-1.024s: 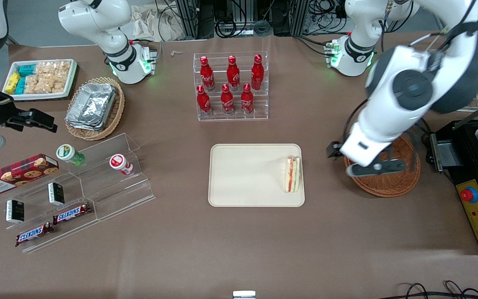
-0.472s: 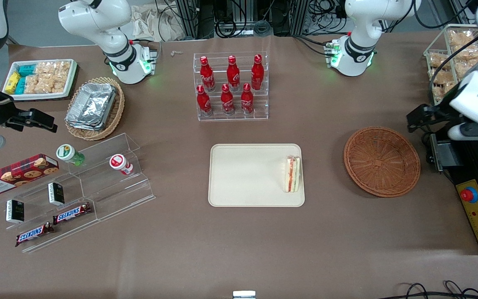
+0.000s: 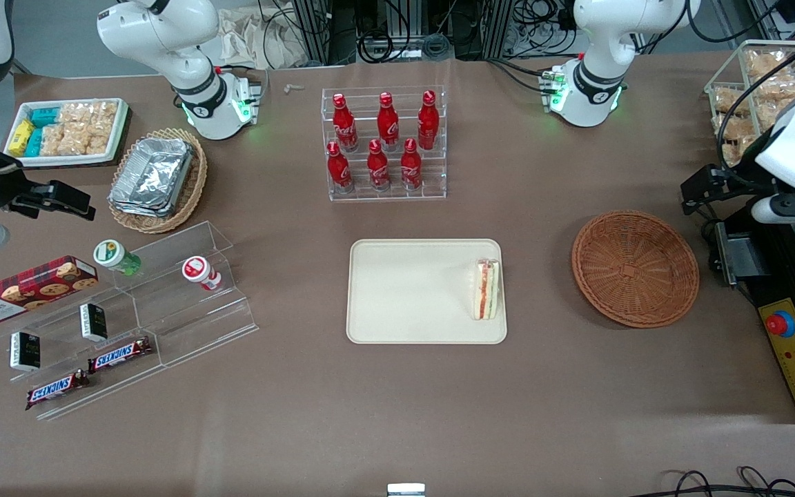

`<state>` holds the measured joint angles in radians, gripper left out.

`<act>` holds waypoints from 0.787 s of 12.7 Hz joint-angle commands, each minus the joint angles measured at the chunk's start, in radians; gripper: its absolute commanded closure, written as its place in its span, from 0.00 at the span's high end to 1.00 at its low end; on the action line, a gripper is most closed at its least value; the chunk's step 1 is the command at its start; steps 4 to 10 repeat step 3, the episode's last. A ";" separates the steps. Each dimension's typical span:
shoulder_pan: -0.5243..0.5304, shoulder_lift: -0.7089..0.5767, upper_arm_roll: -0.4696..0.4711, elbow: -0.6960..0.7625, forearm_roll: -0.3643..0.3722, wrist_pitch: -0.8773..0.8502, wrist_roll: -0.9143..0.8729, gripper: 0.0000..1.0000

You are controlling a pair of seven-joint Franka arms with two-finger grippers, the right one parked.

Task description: Place sandwich from basket to tray

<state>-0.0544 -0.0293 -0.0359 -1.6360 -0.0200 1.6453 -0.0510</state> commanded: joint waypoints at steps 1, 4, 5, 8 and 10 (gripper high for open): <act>-0.018 0.002 -0.012 0.010 0.002 -0.022 0.010 1.00; -0.021 0.000 -0.012 0.012 0.002 -0.056 0.006 1.00; -0.021 0.000 -0.012 0.012 0.002 -0.056 0.006 1.00; -0.021 0.000 -0.012 0.012 0.002 -0.056 0.006 1.00; -0.021 0.000 -0.012 0.012 0.002 -0.056 0.006 1.00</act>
